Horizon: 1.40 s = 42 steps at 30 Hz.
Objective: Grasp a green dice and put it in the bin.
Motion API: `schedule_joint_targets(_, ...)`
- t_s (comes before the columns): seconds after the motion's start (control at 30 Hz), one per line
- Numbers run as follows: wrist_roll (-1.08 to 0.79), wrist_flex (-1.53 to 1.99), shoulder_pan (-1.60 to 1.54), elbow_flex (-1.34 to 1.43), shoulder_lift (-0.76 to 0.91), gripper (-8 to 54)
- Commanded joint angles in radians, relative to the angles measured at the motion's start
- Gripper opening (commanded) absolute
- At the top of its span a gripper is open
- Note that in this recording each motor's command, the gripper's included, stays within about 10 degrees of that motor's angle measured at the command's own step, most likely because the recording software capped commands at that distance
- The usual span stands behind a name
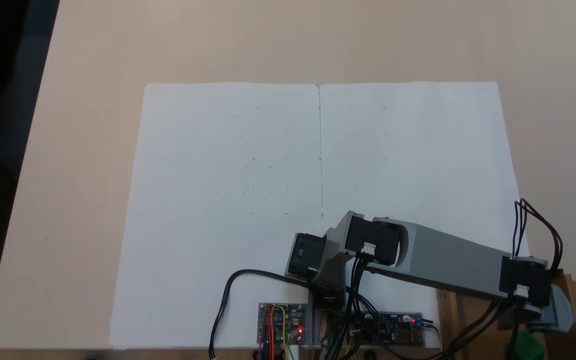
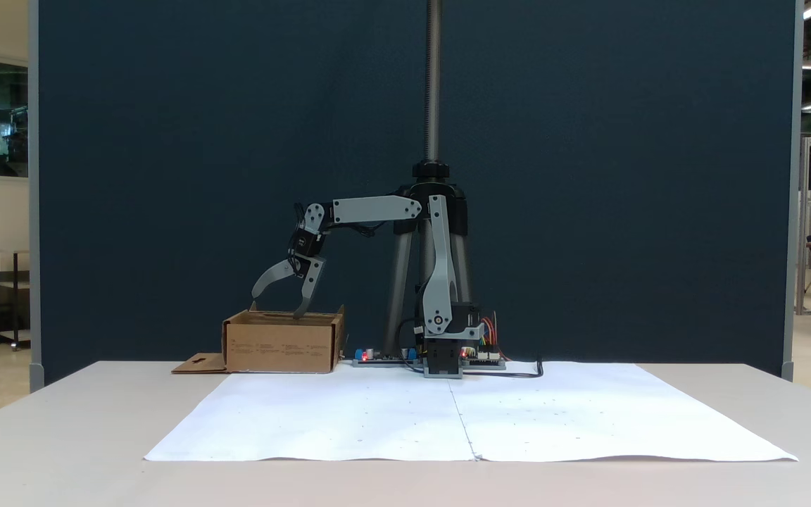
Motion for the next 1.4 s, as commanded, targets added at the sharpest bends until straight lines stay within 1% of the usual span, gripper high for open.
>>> schedule_joint_targets(0.0,-0.078,-0.009,-0.017,-0.005,0.032,43.8)
schedule_joint_targets(0.1,-0.066,-0.014,-0.048,-0.008,0.066,43.1)
schedule_joint_targets(0.33,0.160,-0.038,-0.265,-0.067,0.181,43.1)
schedule_joint_targets(0.57,0.285,-0.067,-0.497,-0.081,0.252,43.2)
schedule_joint_targets(1.07,0.313,-0.118,-0.960,-0.081,0.275,43.2)
schedule_joint_targets(1.17,0.313,-0.118,-1.091,-0.080,0.278,43.3)
schedule_joint_targets(1.2,0.313,-0.118,-1.206,-0.080,0.278,43.6)
schedule_joint_targets(1.37,0.313,-0.120,-1.414,-0.080,0.275,43.6)
